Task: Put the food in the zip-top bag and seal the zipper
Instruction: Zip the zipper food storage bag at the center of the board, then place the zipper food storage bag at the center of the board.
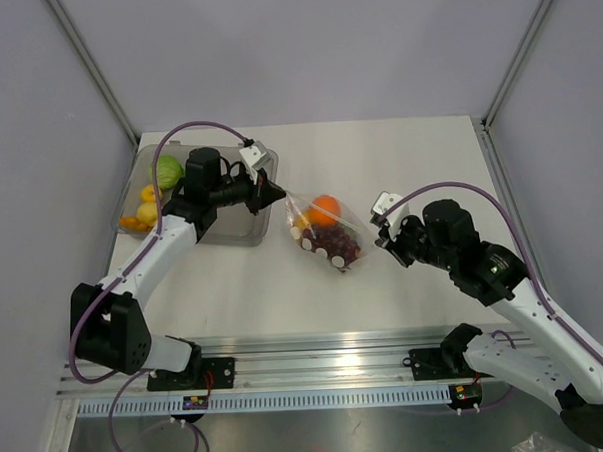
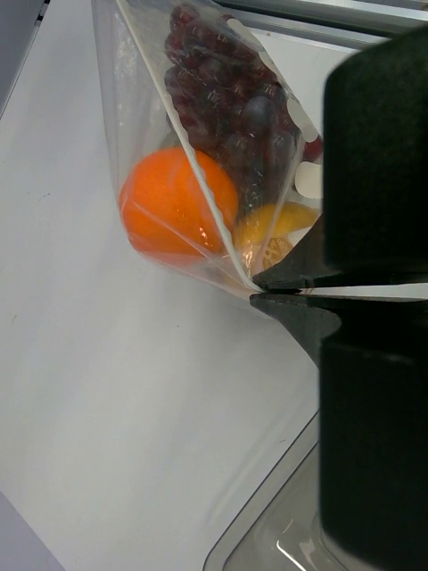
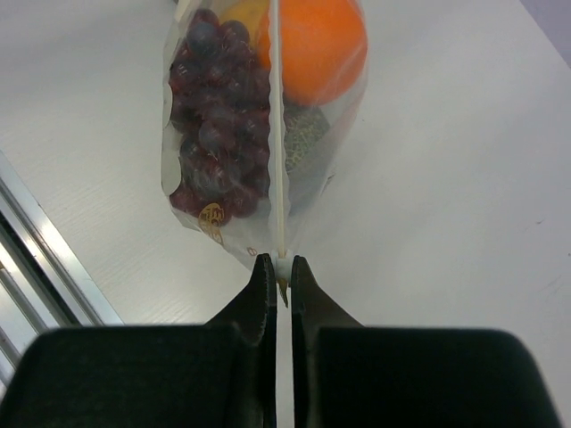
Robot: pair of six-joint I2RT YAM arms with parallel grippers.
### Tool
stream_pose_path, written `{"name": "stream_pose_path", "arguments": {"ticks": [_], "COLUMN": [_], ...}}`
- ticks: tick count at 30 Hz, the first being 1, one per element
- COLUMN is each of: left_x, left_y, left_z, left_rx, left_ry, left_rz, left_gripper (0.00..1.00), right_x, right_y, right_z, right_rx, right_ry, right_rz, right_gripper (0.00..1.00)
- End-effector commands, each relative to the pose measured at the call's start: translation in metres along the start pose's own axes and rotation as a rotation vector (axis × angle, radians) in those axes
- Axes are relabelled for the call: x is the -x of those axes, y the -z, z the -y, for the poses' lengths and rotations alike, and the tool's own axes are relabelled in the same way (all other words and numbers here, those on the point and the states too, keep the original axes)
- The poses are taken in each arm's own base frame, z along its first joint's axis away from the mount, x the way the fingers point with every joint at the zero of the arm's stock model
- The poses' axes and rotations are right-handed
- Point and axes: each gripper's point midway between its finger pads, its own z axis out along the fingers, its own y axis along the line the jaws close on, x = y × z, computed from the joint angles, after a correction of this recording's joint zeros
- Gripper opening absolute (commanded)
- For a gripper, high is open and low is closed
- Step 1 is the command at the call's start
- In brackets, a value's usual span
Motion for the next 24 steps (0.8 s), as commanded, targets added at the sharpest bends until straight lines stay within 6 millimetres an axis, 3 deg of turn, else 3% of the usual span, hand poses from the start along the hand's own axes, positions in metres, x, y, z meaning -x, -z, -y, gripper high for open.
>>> {"name": "stream_pose_path", "arguments": {"ticks": [1,5,8,10,11,13,15,16,17,18,20,21,22,23,24], "left_x": [0.038,0.049,0.067,0.089,0.088,0.117,0.128,0.143,0.148,0.150,0.153,0.158,0.157,0.146,0.147], "left_y": [0.013,0.006,-0.011,-0.021,-0.031,-0.037,-0.048,-0.048,-0.050,-0.051,-0.049,-0.043,-0.039,-0.039,-0.032], "left_z": [-0.040,-0.024,-0.010,-0.002,-0.006,-0.010,-0.016,-0.018,-0.018,-0.016,-0.013,-0.012,-0.012,-0.013,-0.011], "left_rx": [0.132,0.061,-0.003,-0.036,-0.048,-0.062,-0.084,-0.084,-0.092,-0.110,-0.116,-0.090,-0.073,-0.055,-0.037], "left_ry": [-0.072,-0.051,-0.066,-0.093,-0.068,-0.086,-0.070,-0.092,-0.069,-0.070,-0.064,-0.069,-0.069,-0.056,-0.064], "left_rz": [0.080,0.097,0.116,0.145,0.142,0.199,0.230,0.256,0.263,0.265,0.280,0.296,0.300,0.290,0.291], "left_gripper": [0.00,0.00,0.00,0.00,0.00,0.00,0.00,0.00,0.06,0.31,0.65,0.90,0.98,0.99,0.99], "right_x": [-0.011,0.000,0.008,0.021,0.023,0.049,0.060,0.065,0.066,0.065,0.057,0.043,0.034,0.028,0.015], "right_y": [0.014,0.009,0.003,0.002,-0.003,0.003,0.008,0.009,0.007,0.004,-0.004,-0.014,-0.017,-0.016,-0.018], "right_z": [0.005,0.023,0.064,0.093,0.105,0.127,0.148,0.152,0.152,0.149,0.131,0.116,0.108,0.101,0.093], "right_rx": [-0.047,-0.133,-0.328,-0.435,-0.459,-0.510,-0.563,-0.573,-0.567,-0.546,-0.454,-0.380,-0.346,-0.331,-0.314], "right_ry": [-0.018,-0.004,0.033,0.069,0.093,0.091,0.088,0.099,0.113,0.116,0.085,0.067,0.044,-0.007,-0.040], "right_rz": [-0.035,-0.001,-0.014,0.009,-0.004,0.056,0.068,0.078,0.075,0.073,0.076,0.051,0.038,0.032,0.007], "right_gripper": [0.00,0.00,0.00,0.00,0.00,0.00,0.00,0.00,0.00,0.00,0.01,0.25,0.50,0.65,0.96]}}
